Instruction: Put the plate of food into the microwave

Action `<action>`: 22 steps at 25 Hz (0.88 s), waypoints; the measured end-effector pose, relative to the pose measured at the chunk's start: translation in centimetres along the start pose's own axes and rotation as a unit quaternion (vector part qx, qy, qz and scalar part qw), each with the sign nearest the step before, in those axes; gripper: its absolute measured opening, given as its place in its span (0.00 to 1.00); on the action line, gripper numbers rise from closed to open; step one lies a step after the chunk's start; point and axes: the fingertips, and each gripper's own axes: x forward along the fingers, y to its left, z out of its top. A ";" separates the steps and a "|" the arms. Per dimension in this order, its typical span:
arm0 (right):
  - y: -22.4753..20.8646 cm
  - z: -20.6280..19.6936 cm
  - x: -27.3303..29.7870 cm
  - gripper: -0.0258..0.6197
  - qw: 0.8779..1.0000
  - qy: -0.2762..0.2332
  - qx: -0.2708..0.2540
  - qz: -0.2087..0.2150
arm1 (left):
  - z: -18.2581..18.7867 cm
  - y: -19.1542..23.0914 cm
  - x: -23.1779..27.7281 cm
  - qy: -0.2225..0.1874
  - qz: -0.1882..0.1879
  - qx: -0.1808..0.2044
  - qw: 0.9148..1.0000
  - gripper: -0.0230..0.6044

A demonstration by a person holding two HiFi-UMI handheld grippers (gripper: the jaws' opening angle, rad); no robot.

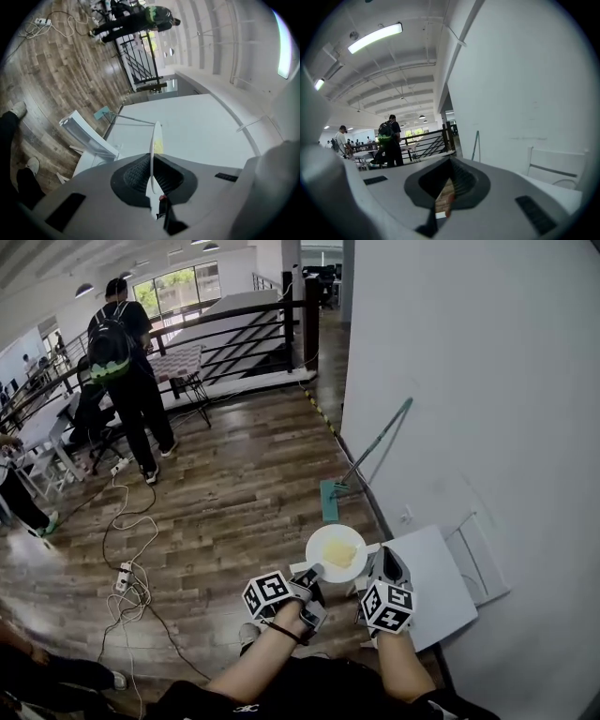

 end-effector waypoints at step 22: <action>-1.1 -6.0 -5.7 0.05 0.932 -0.022 0.064 -0.356 | -1.1 3.3 7.4 0.361 -0.007 0.059 0.931 0.05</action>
